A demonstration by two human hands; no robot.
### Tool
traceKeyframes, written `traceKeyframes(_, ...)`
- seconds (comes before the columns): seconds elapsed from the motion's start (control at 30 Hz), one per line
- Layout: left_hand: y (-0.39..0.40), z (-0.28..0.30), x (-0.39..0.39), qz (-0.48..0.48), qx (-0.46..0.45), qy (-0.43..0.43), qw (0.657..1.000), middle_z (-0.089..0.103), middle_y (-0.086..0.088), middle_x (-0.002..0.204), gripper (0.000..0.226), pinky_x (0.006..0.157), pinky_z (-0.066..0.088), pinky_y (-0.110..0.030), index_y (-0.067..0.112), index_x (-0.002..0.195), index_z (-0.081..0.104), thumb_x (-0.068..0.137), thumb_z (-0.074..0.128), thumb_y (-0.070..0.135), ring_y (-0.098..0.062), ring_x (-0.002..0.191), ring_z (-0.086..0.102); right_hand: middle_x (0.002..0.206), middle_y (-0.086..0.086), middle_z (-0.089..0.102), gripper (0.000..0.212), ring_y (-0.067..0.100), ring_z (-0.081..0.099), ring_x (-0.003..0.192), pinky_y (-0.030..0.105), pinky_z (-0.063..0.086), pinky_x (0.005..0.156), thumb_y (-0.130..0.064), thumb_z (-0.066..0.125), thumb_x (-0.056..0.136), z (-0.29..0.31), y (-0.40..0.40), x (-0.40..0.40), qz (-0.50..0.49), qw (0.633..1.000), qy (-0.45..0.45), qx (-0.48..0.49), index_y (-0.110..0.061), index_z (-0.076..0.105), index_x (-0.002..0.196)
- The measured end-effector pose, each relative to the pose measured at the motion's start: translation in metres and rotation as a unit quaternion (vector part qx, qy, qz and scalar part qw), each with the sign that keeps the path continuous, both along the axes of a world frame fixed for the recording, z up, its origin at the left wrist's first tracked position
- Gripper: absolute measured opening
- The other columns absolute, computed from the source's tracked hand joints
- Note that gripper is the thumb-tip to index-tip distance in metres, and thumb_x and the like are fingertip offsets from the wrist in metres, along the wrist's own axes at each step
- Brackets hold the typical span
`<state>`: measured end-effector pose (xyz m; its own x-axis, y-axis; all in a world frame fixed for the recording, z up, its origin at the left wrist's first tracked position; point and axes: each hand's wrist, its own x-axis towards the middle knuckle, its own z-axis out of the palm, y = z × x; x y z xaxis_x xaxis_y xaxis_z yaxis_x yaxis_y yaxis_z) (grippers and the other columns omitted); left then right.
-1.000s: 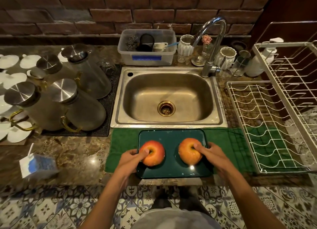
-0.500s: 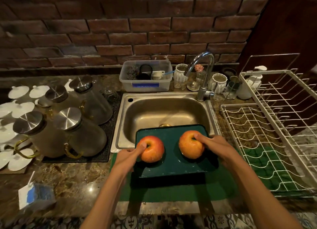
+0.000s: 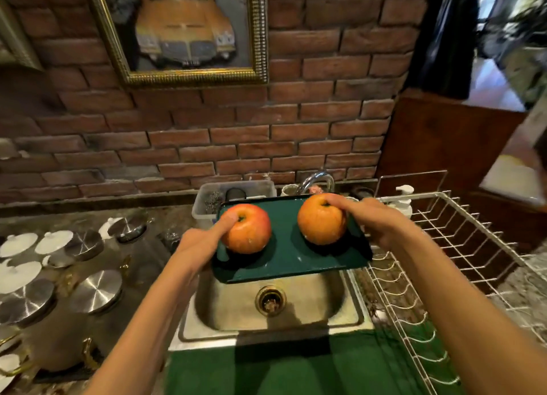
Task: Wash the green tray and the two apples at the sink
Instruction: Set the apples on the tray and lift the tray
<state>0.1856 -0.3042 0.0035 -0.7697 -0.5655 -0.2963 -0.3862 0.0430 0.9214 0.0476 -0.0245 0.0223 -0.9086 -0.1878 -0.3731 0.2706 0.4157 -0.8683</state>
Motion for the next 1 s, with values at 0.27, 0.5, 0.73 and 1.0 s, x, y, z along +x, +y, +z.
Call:
traceKeyframes(0.27, 0.052, 0.044, -0.041, -0.033, 0.025, 0.02, 0.999, 0.064, -0.023, 0.117, 0.098, 0.071, 0.056, -0.041, -0.001, 0.129, 0.056, 0.065, 0.074, 0.071, -0.036, 0.1, 0.064, 0.139, 0.017, 0.048, 0.11, 0.036, 0.056, 0.115, 0.043, 0.052, 0.073, -0.073, 0.075, 0.062, 0.05, 0.058, -0.039, 0.015, 1.0, -0.009, 0.003, -0.011, 0.037, 0.145)
traceKeyframes(0.5, 0.137, 0.041, -0.082, -0.045, 0.024, 0.015, 0.999, 0.06, -0.021, 0.125, 0.095, 0.097, 0.051, -0.051, -0.001, 0.133, 0.052, 0.073, 0.069, 0.071, -0.038, 0.111, 0.059, 0.147, 0.019, 0.042, 0.11, 0.04, 0.052, 0.12, 0.053, 0.053, 0.085, -0.072, 0.074, 0.065, 0.062, 0.138, -0.08, 0.019, 0.999, 0.002, 0.026, -0.015, 0.031, 0.149)
traceKeyframes(0.73, 0.22, 0.024, -0.124, -0.045, 0.054, 0.02, 0.997, 0.058, -0.028, 0.135, 0.101, 0.092, 0.052, -0.041, -0.001, 0.14, 0.049, 0.072, 0.069, 0.07, -0.043, 0.119, 0.059, 0.154, 0.021, 0.035, 0.121, 0.044, 0.045, 0.133, 0.063, 0.042, 0.105, -0.071, 0.075, 0.064, 0.051, 0.216, -0.117, 0.015, 0.999, -0.007, 0.037, -0.011, 0.023, 0.154)
traceKeyframes(1.0, 0.272, 0.01, -0.155, -0.068, 0.033, 0.003, 0.997, 0.055, -0.028, 0.139, 0.091, 0.093, 0.05, -0.042, 0.001, 0.136, 0.054, 0.076, 0.066, 0.069, -0.043, 0.125, 0.055, 0.142, 0.023, 0.047, 0.112, 0.043, 0.051, 0.125, 0.059, 0.044, 0.104, -0.074, 0.072, 0.063, 0.03, 0.273, -0.135, 0.003, 0.999, -0.028, 0.043, -0.005, 0.038, 0.144)
